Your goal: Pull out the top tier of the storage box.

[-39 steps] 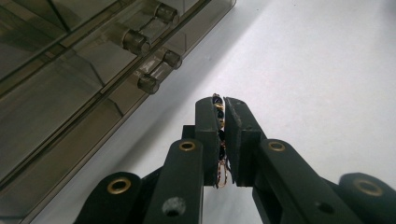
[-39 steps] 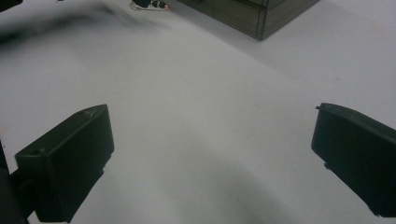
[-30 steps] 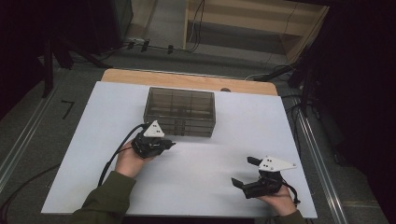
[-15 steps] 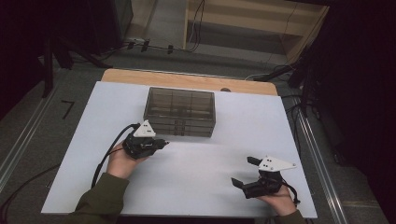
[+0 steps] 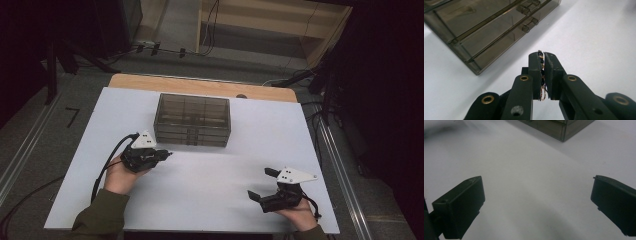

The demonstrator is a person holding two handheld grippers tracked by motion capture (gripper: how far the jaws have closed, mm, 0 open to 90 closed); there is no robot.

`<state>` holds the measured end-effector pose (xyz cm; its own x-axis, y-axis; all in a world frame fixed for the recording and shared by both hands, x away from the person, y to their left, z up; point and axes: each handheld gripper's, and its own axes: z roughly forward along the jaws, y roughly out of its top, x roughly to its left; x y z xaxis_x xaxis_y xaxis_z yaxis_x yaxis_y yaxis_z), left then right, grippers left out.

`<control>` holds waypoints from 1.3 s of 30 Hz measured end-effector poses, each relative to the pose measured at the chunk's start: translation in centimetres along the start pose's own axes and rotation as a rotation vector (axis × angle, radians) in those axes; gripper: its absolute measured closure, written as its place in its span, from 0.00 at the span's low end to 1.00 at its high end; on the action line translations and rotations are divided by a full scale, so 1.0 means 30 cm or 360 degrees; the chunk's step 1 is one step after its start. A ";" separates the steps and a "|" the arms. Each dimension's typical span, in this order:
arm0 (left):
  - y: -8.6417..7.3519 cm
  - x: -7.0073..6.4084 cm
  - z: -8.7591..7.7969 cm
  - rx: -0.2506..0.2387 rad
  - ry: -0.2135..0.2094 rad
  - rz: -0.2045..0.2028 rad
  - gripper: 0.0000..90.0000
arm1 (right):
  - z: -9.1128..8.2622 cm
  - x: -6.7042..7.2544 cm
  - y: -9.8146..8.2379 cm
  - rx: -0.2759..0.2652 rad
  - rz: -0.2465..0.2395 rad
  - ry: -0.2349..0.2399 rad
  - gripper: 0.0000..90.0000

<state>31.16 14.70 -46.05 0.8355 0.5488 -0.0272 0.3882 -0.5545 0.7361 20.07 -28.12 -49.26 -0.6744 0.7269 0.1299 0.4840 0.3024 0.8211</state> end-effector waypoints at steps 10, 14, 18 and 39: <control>-0.037 0.016 -0.041 0.0002 0.0031 -0.0027 0.93 | 0.001 -0.001 0.001 0.0003 -0.0002 0.0002 0.00; -0.053 0.024 -0.057 0.0003 0.0051 -0.0041 0.93 | 0.000 -0.003 0.001 -0.0001 -0.0003 -0.0003 0.00; -0.062 0.030 -0.071 0.0012 0.0074 -0.0043 0.93 | 0.001 -0.003 0.001 0.0000 -0.0002 -0.0003 0.00; -0.152 0.089 -0.111 0.0103 0.0227 -0.0102 0.93 | 0.005 -0.004 0.001 0.0000 -0.0016 -0.0001 0.00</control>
<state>30.33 20.76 -47.22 0.7463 0.6650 0.0274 0.4667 -0.5522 0.6908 20.25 -28.09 -49.33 -0.6788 0.7242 0.1215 0.4775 0.3097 0.8222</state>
